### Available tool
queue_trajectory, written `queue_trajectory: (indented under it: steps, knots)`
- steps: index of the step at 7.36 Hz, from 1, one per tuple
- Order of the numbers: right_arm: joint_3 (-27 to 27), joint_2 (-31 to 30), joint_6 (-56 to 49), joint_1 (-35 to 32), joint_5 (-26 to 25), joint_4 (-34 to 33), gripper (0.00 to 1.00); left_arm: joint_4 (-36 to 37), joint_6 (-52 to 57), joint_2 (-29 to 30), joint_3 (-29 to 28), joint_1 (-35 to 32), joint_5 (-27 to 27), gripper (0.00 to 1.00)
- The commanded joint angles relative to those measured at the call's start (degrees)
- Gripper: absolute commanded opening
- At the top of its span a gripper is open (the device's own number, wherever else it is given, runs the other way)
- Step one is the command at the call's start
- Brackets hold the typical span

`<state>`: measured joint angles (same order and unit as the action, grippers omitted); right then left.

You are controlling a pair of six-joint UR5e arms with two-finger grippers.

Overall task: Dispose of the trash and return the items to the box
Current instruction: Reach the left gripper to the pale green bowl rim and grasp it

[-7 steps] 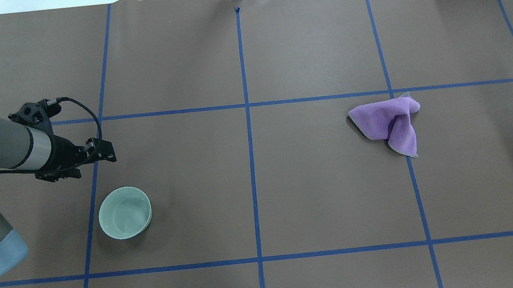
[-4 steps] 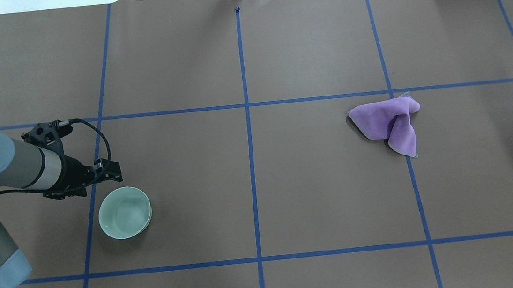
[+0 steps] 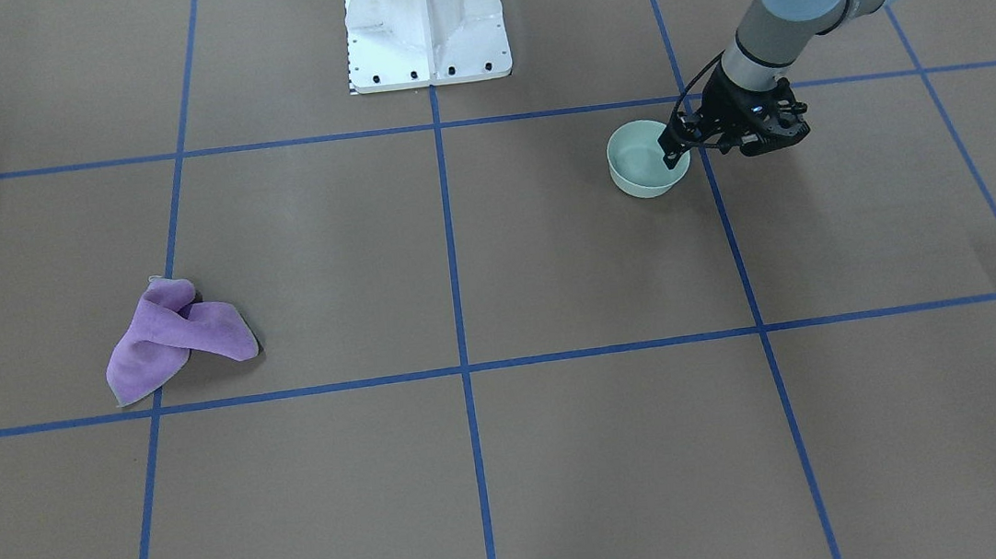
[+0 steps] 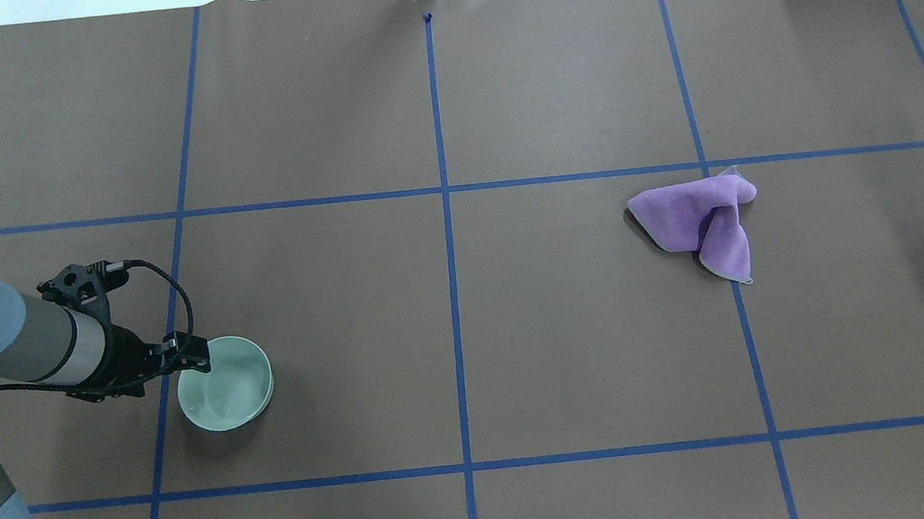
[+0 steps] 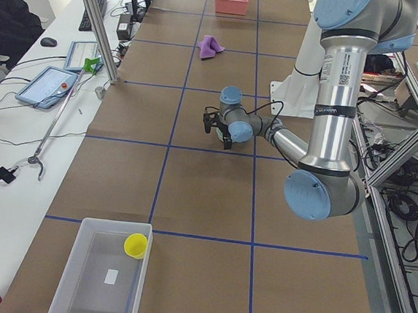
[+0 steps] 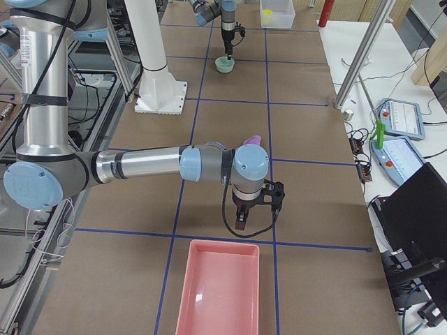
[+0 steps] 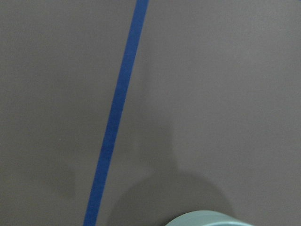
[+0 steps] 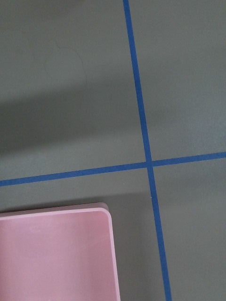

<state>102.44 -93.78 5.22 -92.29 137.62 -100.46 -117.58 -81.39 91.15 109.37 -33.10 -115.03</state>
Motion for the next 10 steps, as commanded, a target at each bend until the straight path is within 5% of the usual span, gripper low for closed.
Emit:
queue_trajectory:
  steps: [1, 2, 3, 4, 5, 7, 10]
  knots:
    - [-0.04, 0.0, -0.04, 0.0, -0.07, 0.0, 1.0, -0.02, -0.17, -0.18, 0.49, 2.23, 0.24, 0.98]
    - [-0.04, 0.0, -0.04, 0.09, -0.07, 0.0, 1.0, -0.02, -0.09, -0.1, 0.23, 3.12, 0.42, 0.97]
    - [-0.04, 0.0, -0.04, 0.09, -0.07, -0.09, 1.0, 0.07, -0.09, -0.01, -0.03, 3.3, 0.5, 0.74]
    - [-0.13, -0.09, -0.04, 0.09, -0.07, 0.0, 1.0, -0.02, -0.09, 0.17, -0.04, 3.3, 0.51, 0.24]
    - [-0.13, -0.18, -0.04, 0.09, -0.07, 0.0, 1.0, 0.07, 0.0, 0.26, -0.3, 3.3, 0.51, 0.0]
    - [-0.13, -0.18, -0.04, 0.18, -0.07, 0.0, 1.0, -0.11, -0.09, 0.17, 0.22, 3.13, 0.42, 0.0]
    - [-0.22, -0.18, -0.04, 0.18, -0.16, 0.0, 1.0, 0.07, 0.61, -7.55, 11.62, -3.24, -6.4, 0.0]
